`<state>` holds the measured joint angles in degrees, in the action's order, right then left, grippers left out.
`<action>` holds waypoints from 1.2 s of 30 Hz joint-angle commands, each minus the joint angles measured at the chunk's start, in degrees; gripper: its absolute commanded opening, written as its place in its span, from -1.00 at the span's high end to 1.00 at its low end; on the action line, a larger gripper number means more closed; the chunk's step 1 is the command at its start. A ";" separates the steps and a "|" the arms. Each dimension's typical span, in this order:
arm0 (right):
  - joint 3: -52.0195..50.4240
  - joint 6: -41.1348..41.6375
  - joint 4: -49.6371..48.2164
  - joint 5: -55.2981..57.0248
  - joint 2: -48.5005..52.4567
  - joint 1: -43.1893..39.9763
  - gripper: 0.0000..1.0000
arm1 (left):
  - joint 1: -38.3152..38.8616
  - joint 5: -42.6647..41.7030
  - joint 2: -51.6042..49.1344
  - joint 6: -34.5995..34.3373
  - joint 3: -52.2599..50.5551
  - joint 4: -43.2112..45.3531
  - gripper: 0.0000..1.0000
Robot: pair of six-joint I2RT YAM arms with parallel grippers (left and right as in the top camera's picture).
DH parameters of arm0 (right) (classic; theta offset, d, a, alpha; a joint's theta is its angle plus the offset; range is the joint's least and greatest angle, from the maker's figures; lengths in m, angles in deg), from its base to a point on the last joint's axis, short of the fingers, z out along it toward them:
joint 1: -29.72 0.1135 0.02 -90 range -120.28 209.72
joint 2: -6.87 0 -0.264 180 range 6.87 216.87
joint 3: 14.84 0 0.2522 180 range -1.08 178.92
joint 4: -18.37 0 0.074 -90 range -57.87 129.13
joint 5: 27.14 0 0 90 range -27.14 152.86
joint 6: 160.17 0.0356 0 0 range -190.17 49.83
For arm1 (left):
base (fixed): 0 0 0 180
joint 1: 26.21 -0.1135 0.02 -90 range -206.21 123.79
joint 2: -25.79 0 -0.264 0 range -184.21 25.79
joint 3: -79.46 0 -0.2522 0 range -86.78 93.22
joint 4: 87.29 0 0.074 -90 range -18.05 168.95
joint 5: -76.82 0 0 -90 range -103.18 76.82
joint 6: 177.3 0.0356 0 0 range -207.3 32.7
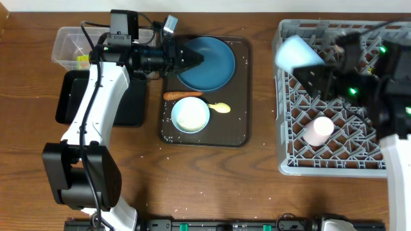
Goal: Sort waste into correct bins and load items into the dishwasher rack
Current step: 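Place the blue cup upside down in the rack with the right gripper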
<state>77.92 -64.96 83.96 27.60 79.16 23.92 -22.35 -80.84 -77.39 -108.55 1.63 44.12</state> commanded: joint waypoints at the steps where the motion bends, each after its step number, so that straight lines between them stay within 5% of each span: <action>1: 1.03 2.97 5.66 12.52 -3.04 -4.28 0.13 | 0.04 15.50 0.00 0.66 0.44 -2.01 0.53; 6: 3.32 4.20 16.85 25.27 -3.69 -9.73 0.10 | 0.26 28.44 0.00 1.07 0.44 -7.50 0.53; 14: 3.50 8.09 21.79 38.80 -1.86 -13.16 0.13 | 2.03 40.35 0.00 3.96 0.44 -12.52 0.53; 36: 3.50 7.34 25.59 35.71 23.56 -19.10 0.07 | 5.25 46.34 0.00 6.49 0.44 -13.14 0.53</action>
<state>80.45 -57.57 109.45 64.05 101.26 5.18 -17.17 -35.68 -77.39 -103.31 1.60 31.20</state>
